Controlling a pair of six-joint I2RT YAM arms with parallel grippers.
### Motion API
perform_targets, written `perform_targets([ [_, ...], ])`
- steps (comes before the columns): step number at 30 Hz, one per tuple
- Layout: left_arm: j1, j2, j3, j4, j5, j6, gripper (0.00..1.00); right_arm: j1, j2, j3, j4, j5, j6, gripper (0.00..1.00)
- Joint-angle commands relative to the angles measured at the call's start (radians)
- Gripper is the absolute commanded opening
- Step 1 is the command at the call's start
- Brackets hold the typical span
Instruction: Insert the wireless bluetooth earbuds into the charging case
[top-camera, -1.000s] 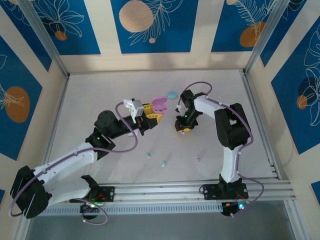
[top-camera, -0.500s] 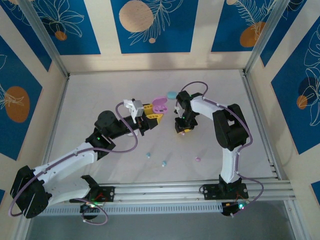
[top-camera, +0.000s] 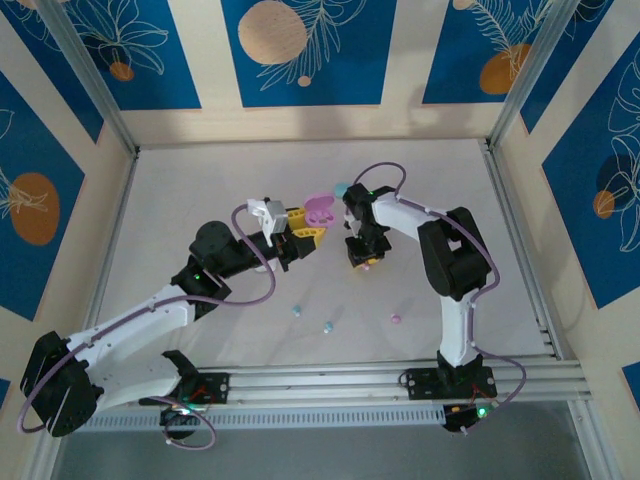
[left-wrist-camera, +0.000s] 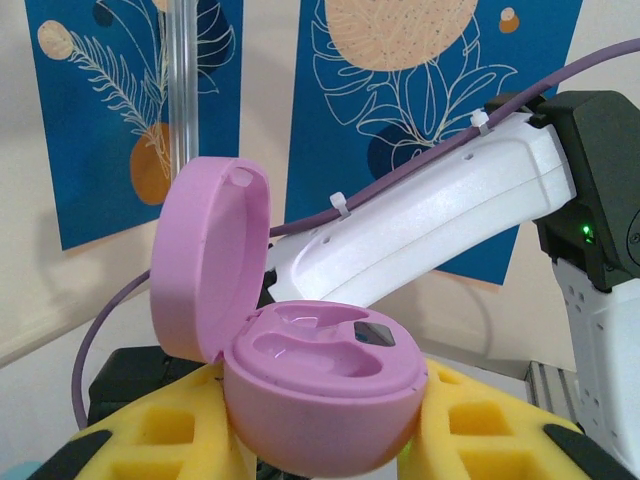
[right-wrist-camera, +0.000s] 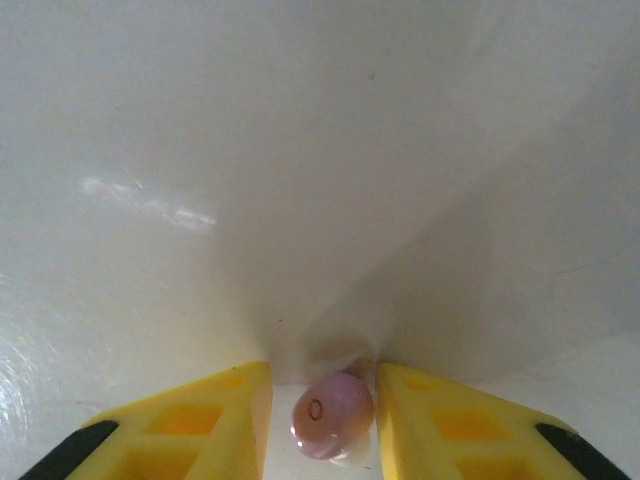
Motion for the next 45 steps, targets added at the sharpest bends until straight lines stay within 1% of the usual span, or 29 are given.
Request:
perform_targets([
  [1, -0.013, -0.024, 0.025, 0.006, -0.013, 0.018, 0.22, 0.009, 0.027, 0.024, -0.03, 0.009, 0.025, 0.33],
  [19, -0.013, -0.033, 0.023, -0.011, -0.018, 0.022, 0.22, 0.01, 0.025, 0.016, -0.064, 0.009, 0.088, 0.3],
  [21, -0.013, -0.033, 0.023, -0.01, -0.021, 0.023, 0.22, 0.008, 0.021, 0.009, -0.06, 0.006, 0.091, 0.27],
  [24, -0.012, -0.03, 0.025, -0.009, -0.018, 0.022, 0.22, 0.006, 0.02, 0.009, -0.061, 0.0, 0.094, 0.27],
  [26, -0.013, -0.028, 0.026, -0.008, -0.018, 0.02, 0.22, 0.003, 0.016, 0.013, -0.064, -0.015, 0.096, 0.26],
  [28, -0.013, -0.026, 0.026, -0.008, -0.017, 0.018, 0.22, -0.002, -0.001, 0.009, -0.057, -0.044, 0.093, 0.22],
  [33, -0.013, -0.031, 0.023, -0.012, -0.024, 0.018, 0.22, -0.026, -0.076, 0.002, -0.04, -0.121, 0.094, 0.21],
  [35, -0.013, -0.032, 0.023, -0.014, -0.029, 0.016, 0.22, -0.042, -0.128, -0.007, -0.023, -0.198, 0.087, 0.22],
  [36, -0.013, -0.032, 0.023, -0.015, -0.032, 0.016, 0.22, -0.057, -0.158, -0.016, -0.011, -0.256, 0.086, 0.21],
  [39, -0.013, -0.035, 0.025, -0.029, -0.051, 0.013, 0.22, -0.12, -0.254, -0.051, 0.046, -0.5, 0.113, 0.21],
  [41, -0.012, -0.038, 0.024, -0.036, -0.062, 0.018, 0.22, -0.171, -0.312, -0.077, 0.088, -0.686, 0.145, 0.21],
  [43, -0.013, -0.042, 0.023, -0.042, -0.077, 0.022, 0.22, -0.222, -0.364, -0.101, 0.14, -0.898, 0.18, 0.22],
  [45, -0.011, -0.041, 0.023, -0.048, -0.085, 0.032, 0.22, -0.255, -0.398, -0.101, 0.169, -1.055, 0.212, 0.21],
])
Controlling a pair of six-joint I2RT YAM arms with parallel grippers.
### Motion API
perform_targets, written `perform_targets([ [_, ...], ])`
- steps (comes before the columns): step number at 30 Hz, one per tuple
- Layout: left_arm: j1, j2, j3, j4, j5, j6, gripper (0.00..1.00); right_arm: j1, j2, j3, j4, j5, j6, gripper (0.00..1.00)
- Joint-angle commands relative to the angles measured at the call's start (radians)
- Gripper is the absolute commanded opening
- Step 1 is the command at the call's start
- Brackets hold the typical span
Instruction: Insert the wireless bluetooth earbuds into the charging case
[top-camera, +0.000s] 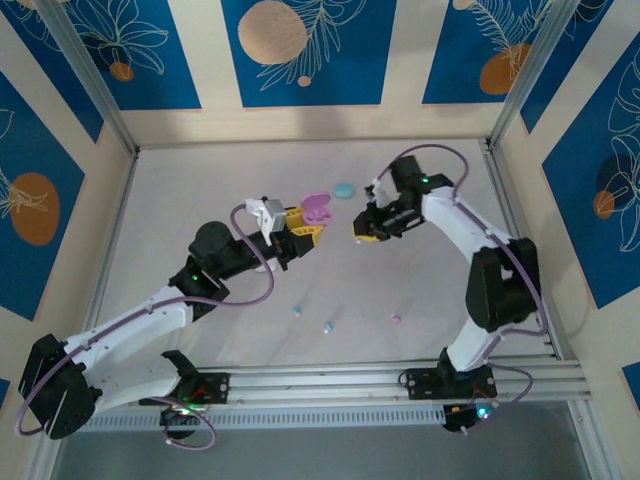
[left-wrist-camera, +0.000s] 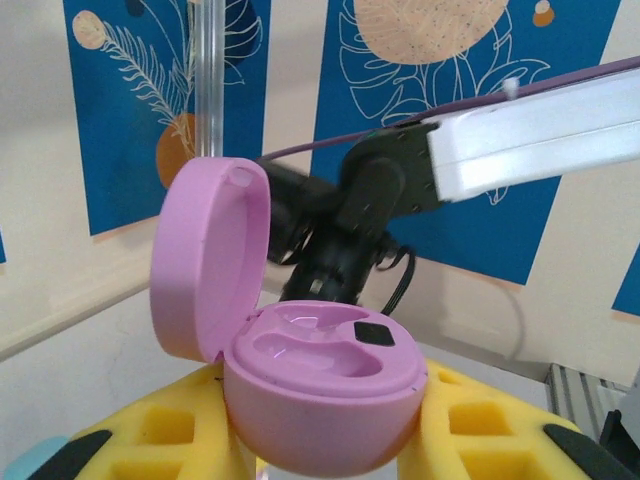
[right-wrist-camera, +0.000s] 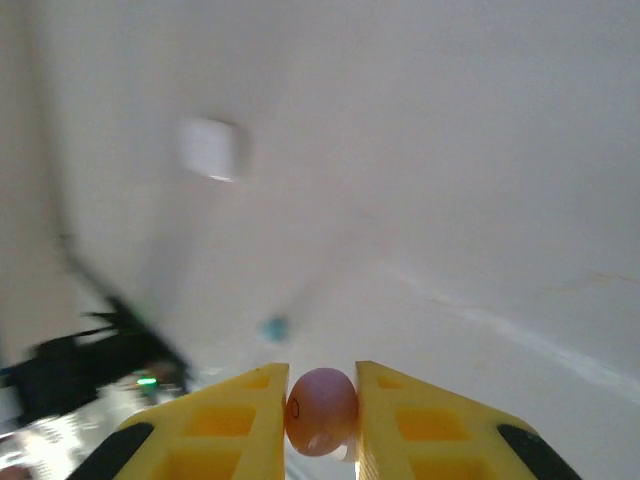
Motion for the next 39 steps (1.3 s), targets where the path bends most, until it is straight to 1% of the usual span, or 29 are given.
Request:
perform_targets([
  [1, -0.011, -0.022, 0.025, -0.008, -0.03, 0.031, 0.22, -0.04, -0.056, -0.019, 0.076, -0.419, 0.079, 0.22],
  [5, -0.01, -0.02, 0.028, -0.013, -0.03, 0.049, 0.22, -0.063, -0.105, 0.005, 0.122, -0.641, 0.12, 0.22],
  [7, -0.009, -0.02, 0.028, -0.016, -0.03, 0.06, 0.22, -0.063, -0.121, 0.028, 0.13, -0.72, 0.134, 0.22],
  [10, -0.009, -0.02, 0.029, -0.026, -0.032, 0.077, 0.23, -0.065, -0.139, 0.051, 0.157, -0.788, 0.168, 0.22],
  [13, -0.008, -0.021, 0.029, -0.033, -0.033, 0.091, 0.23, -0.063, -0.146, 0.074, 0.168, -0.802, 0.211, 0.22],
  [16, -0.008, -0.019, 0.034, -0.044, -0.03, 0.102, 0.23, -0.063, -0.156, 0.084, 0.19, -0.796, 0.254, 0.22],
  [20, -0.01, -0.011, 0.04, -0.05, -0.02, 0.107, 0.23, -0.063, -0.168, 0.083, 0.197, -0.771, 0.275, 0.22],
  [25, -0.009, 0.013, 0.049, -0.042, 0.027, 0.11, 0.22, -0.056, -0.212, 0.084, 0.216, -0.694, 0.291, 0.22],
  [30, -0.011, 0.034, 0.045, 0.013, 0.061, 0.105, 0.23, -0.037, -0.265, 0.081, 0.256, -0.614, 0.286, 0.22],
  [39, -0.011, 0.063, 0.046, 0.07, 0.075, 0.085, 0.23, 0.024, -0.288, 0.085, 0.252, -0.55, 0.254, 0.23],
])
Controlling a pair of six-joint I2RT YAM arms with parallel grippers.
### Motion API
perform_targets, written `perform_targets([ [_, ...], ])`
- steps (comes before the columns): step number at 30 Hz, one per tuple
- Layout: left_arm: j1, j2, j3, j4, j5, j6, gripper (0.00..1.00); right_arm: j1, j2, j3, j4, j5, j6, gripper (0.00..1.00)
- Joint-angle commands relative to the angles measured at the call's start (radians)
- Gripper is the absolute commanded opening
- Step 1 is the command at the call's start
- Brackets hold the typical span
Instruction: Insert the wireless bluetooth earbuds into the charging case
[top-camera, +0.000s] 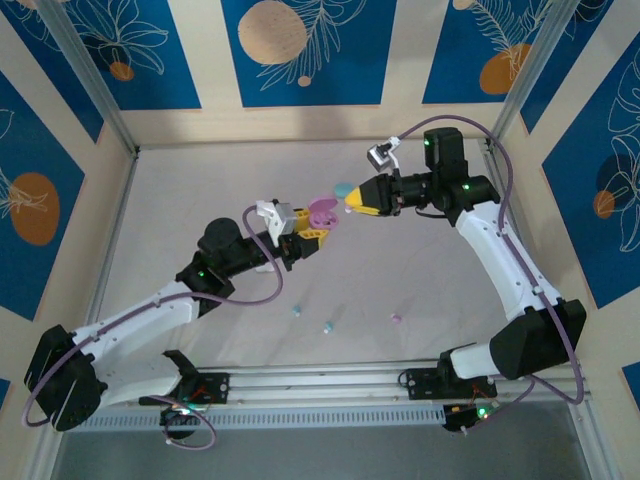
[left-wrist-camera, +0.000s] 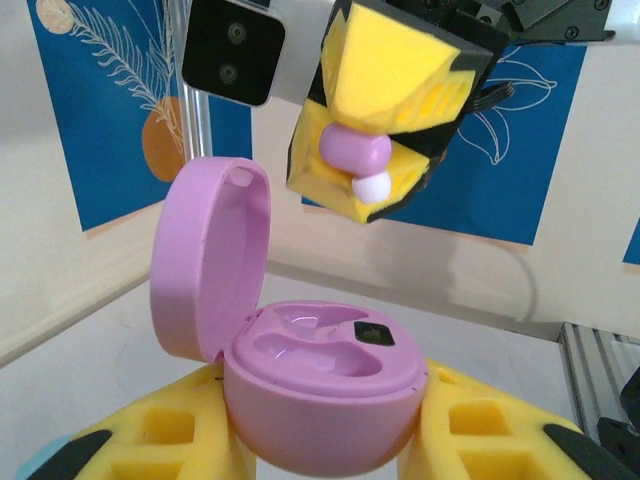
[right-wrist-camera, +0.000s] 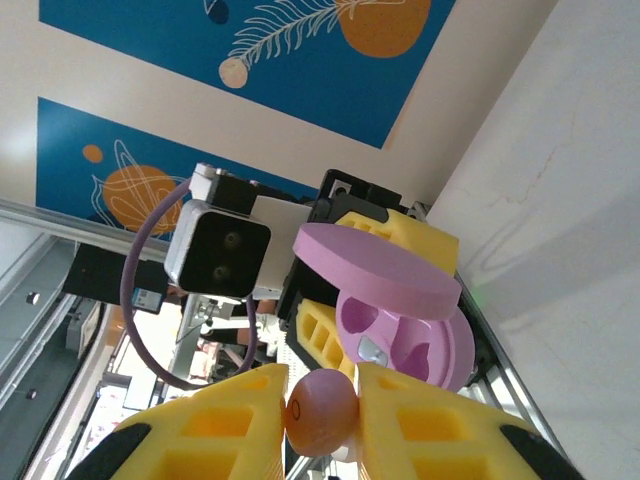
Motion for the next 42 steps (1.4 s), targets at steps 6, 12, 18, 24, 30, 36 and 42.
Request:
perform_targets([
  [6, -0.01, 0.013, 0.025, 0.11, 0.048, -0.012, 0.23, 0.039, -0.027, 0.015, -0.011, 0.078, -0.05, 0.22],
  [12, -0.01, 0.021, 0.027, 0.126, 0.057, -0.02, 0.23, 0.071, -0.023, 0.02, 0.002, 0.097, -0.058, 0.22],
  [18, -0.011, 0.019, 0.027, 0.124, 0.05, -0.022, 0.23, 0.084, -0.024, 0.022, 0.008, 0.101, -0.056, 0.22],
  [24, -0.011, 0.02, 0.029, 0.13, 0.046, -0.026, 0.23, 0.101, -0.024, 0.024, -0.012, 0.127, -0.077, 0.22],
  [30, -0.01, 0.022, 0.03, 0.14, 0.045, -0.034, 0.23, 0.112, -0.02, 0.03, -0.048, 0.164, -0.112, 0.23],
  [36, -0.011, 0.02, 0.028, 0.14, 0.033, -0.036, 0.22, 0.117, -0.025, 0.04, -0.054, 0.176, -0.11, 0.23],
  [42, -0.011, 0.022, 0.031, 0.124, 0.015, -0.032, 0.22, 0.126, -0.04, 0.044, -0.054, 0.217, -0.107, 0.23],
])
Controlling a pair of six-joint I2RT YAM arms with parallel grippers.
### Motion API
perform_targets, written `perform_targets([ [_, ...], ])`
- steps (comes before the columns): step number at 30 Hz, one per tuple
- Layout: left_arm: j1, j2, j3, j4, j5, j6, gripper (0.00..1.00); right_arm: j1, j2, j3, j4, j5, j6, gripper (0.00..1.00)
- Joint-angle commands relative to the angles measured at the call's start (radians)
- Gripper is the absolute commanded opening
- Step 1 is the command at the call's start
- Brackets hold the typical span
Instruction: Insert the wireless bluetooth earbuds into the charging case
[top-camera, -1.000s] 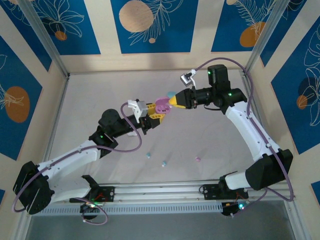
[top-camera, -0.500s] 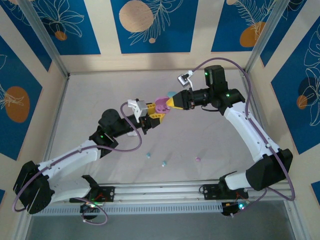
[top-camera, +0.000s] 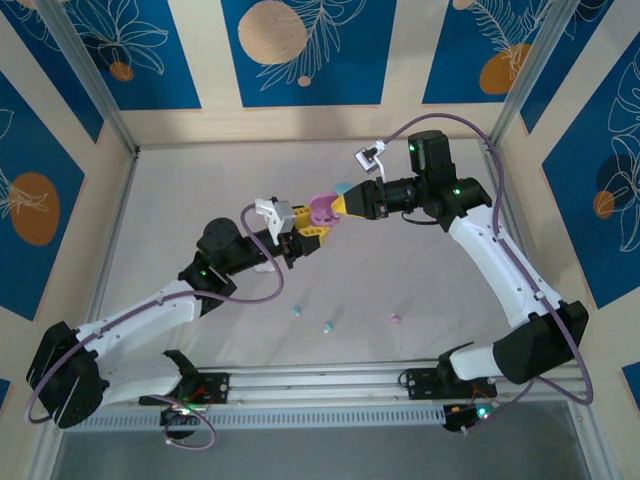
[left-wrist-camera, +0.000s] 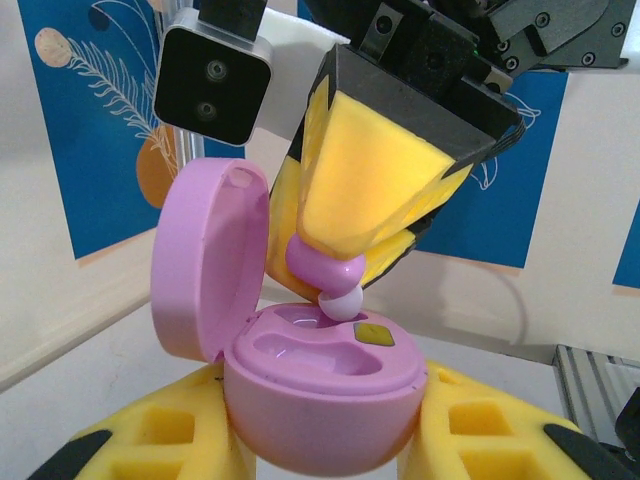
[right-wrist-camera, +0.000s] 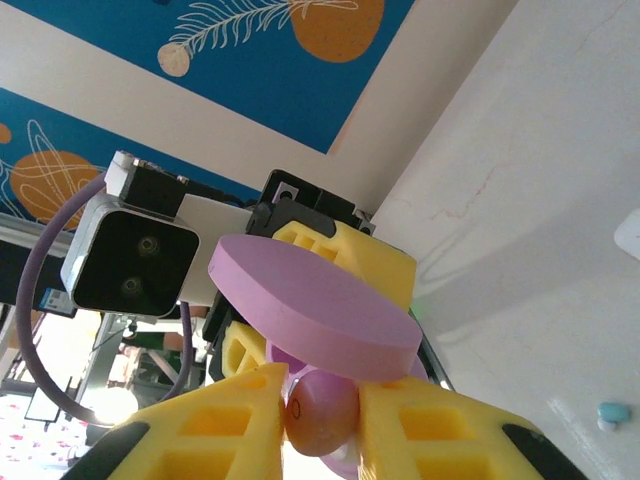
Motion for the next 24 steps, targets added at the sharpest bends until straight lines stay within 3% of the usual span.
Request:
perform_targets([
  [1, -0.011, 0.003, 0.033, 0.045, -0.001, -0.009, 0.22, 0.02, -0.026, 0.028, -0.029, 0.023, -0.018, 0.23],
  [24, -0.012, 0.002, 0.034, 0.073, -0.008, -0.026, 0.22, 0.038, -0.038, 0.034, -0.096, 0.125, -0.071, 0.3],
])
